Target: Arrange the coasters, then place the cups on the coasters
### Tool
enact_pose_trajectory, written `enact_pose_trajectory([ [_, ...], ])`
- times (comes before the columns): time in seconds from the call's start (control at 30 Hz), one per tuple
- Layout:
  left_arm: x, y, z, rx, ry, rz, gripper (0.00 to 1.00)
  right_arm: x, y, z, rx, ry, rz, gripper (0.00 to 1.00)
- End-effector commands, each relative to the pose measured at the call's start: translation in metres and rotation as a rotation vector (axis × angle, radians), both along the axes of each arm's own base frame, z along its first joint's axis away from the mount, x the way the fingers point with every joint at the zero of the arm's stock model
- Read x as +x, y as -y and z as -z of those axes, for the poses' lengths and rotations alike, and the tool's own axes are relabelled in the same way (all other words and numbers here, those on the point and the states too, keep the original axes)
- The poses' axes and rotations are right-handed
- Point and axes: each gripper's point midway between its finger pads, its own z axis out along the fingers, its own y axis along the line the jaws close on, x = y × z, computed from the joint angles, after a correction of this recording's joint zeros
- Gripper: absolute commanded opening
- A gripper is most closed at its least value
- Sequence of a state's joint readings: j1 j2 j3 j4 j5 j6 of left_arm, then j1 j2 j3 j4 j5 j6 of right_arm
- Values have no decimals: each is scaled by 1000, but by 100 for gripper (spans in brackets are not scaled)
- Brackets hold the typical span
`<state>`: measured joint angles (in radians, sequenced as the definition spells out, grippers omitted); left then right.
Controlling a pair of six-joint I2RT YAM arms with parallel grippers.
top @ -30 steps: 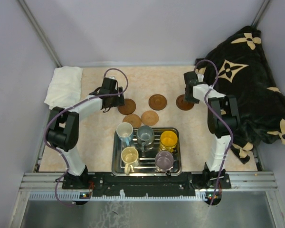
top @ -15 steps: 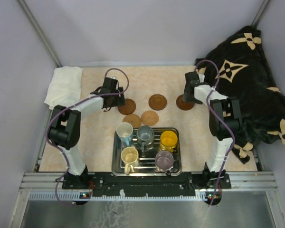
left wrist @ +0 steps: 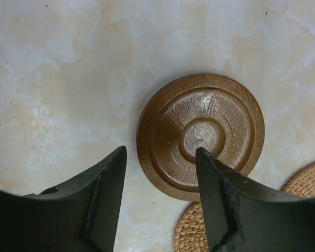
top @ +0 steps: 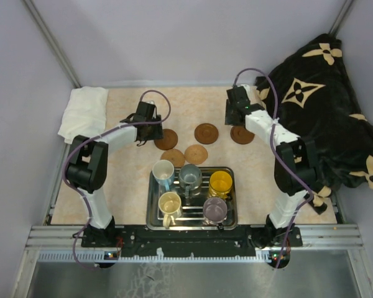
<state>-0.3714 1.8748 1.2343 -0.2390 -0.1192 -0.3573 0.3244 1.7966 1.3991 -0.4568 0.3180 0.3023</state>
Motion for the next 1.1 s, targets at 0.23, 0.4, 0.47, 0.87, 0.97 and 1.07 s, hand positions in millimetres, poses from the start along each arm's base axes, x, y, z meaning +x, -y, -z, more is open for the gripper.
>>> enact_pose_trajectory([
  [0.23,17,-5,9,66,-3,-24,69,13,-59,-38,50,95,-150,47],
  [0.4,18,-2,25,71,-46,-15,69,13,-68,-40,72,105,-183,47],
  [0.47,15,-4,32,83,-64,-18,68,15,-74,-36,86,102,-210,46],
  [0.87,1,-43,47,232,-119,-126,57,19,-117,3,119,16,-318,35],
  [0.97,-1,-56,50,224,-142,-172,58,17,-124,12,123,-2,-334,32],
  [1.07,-3,-72,52,196,-164,-219,59,16,-130,19,121,-23,-347,29],
])
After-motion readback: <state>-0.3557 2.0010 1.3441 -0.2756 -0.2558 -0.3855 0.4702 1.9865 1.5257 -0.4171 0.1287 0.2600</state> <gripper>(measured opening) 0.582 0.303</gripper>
